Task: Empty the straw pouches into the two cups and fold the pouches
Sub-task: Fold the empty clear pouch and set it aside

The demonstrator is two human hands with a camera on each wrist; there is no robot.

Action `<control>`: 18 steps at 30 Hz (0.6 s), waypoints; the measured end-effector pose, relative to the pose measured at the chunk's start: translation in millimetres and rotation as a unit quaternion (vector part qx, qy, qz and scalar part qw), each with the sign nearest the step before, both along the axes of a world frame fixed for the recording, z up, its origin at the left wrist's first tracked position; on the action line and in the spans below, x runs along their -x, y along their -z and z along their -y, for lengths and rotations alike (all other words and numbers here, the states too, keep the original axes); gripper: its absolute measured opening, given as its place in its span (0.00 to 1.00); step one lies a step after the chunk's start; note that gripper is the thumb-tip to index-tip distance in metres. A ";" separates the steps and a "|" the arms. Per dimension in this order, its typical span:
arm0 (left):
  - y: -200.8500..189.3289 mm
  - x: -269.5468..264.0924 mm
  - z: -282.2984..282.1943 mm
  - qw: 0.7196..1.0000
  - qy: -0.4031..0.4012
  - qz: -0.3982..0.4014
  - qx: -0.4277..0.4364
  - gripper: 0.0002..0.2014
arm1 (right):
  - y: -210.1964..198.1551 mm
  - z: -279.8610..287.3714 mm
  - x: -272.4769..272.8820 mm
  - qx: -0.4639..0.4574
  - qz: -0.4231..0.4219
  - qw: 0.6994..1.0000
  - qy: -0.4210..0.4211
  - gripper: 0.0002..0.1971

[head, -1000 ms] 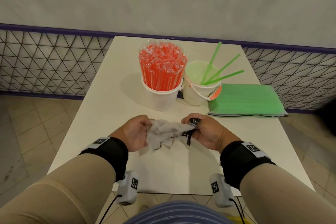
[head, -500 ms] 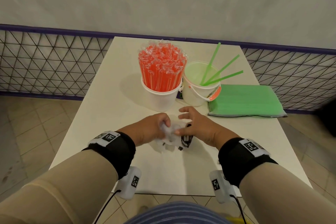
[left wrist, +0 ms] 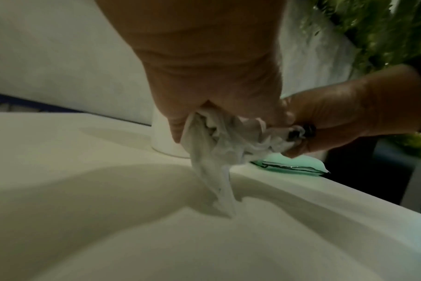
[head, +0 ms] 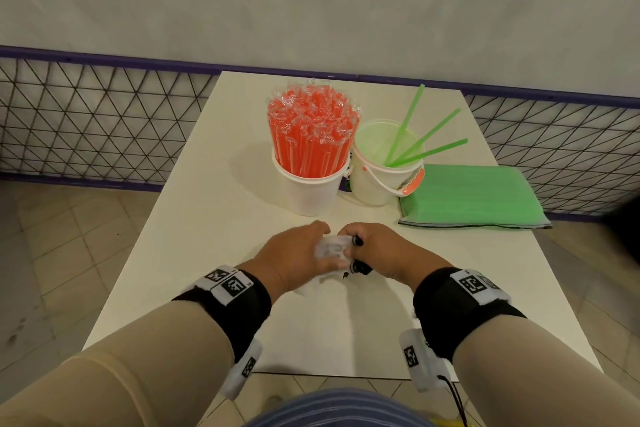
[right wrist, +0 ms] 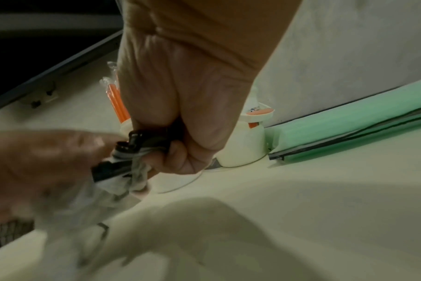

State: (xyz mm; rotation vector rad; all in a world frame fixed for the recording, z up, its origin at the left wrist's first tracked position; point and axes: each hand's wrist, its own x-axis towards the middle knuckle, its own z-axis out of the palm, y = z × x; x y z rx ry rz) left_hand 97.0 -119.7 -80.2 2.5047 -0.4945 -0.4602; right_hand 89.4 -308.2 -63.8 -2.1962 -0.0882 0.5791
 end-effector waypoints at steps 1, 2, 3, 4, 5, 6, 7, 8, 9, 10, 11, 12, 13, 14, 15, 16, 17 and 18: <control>4.3 0.5 1.2 0.999 -0.012 -0.026 0.016 0.24 | -1.9 -0.5 -1.4 -0.008 0.011 1.000 0.008 0.09; 7.6 0.0 1.1 0.998 -0.033 -0.035 0.046 0.19 | -3.3 0.3 -2.7 -0.015 0.024 0.999 0.025 0.09; 10.8 -1.1 -0.2 0.995 -0.055 -0.038 0.076 0.17 | -3.4 1.8 -4.0 -0.022 0.035 0.998 0.053 0.08; 12.4 -1.4 -1.3 0.993 -0.068 -0.036 0.095 0.17 | -2.5 3.2 -4.7 -0.031 0.042 0.995 0.084 0.08; 12.9 -0.7 -1.2 0.991 -0.073 -0.028 0.107 0.18 | 0.0 3.3 -4.8 -0.040 0.046 0.992 0.110 0.08; 12.4 -0.1 -0.4 0.990 -0.077 -0.016 0.115 0.19 | 2.6 2.0 -4.6 -0.048 0.048 0.990 0.127 0.08; 11.3 0.1 1.0 0.989 -0.082 -0.002 0.124 0.19 | 5.0 -0.7 -4.5 -0.052 0.050 0.988 0.137 0.08; 9.7 0.4 2.5 0.987 -0.089 0.007 0.131 0.19 | 7.2 -4.1 -4.4 -0.056 0.054 0.986 0.144 0.08; 8.6 -0.2 4.1 0.986 -0.096 0.008 0.139 0.20 | 8.4 -7.5 -4.4 -0.061 0.059 0.985 0.151 0.08; 6.9 -0.9 5.4 0.984 -0.101 0.005 0.146 0.20 | 9.4 -10.4 -4.7 -0.065 0.062 0.983 0.159 0.09; 5.7 -1.0 6.6 0.983 -0.107 0.000 0.152 0.20 | 10.4 -12.8 -5.3 -0.066 0.064 0.982 0.164 0.09; 4.7 -0.2 7.4 0.981 -0.115 -0.008 0.157 0.20 | 11.9 -14.2 -6.2 -0.060 0.068 0.982 0.164 0.09; 4.8 1.3 7.2 0.978 -0.125 -0.018 0.164 0.19 | 14.0 -15.1 -7.2 -0.050 0.070 0.983 0.161 0.09; 6.7 3.6 6.0 0.975 -0.138 -0.033 0.171 0.18 | 16.1 -15.6 -7.6 -0.038 0.068 0.985 0.156 0.09; 11.5 6.3 3.2 0.970 -0.155 -0.048 0.183 0.16 | 17.7 -15.9 -8.1 -0.024 0.061 0.986 0.150 0.10; 15.3 9.2 -0.2 0.960 -0.177 -0.070 0.207 0.11 | 18.9 -15.6 -8.9 -0.004 0.057 0.988 0.141 0.10; 17.6 12.5 -5.1 0.947 -0.195 -0.089 0.239 0.07 | 18.9 -15.3 -9.7 0.018 0.056 0.990 0.130 0.11; 19.8 15.3 -10.7 0.941 -0.203 -0.093 0.255 0.09 | 18.0 -14.8 -10.5 0.035 0.057 0.991 0.120 0.12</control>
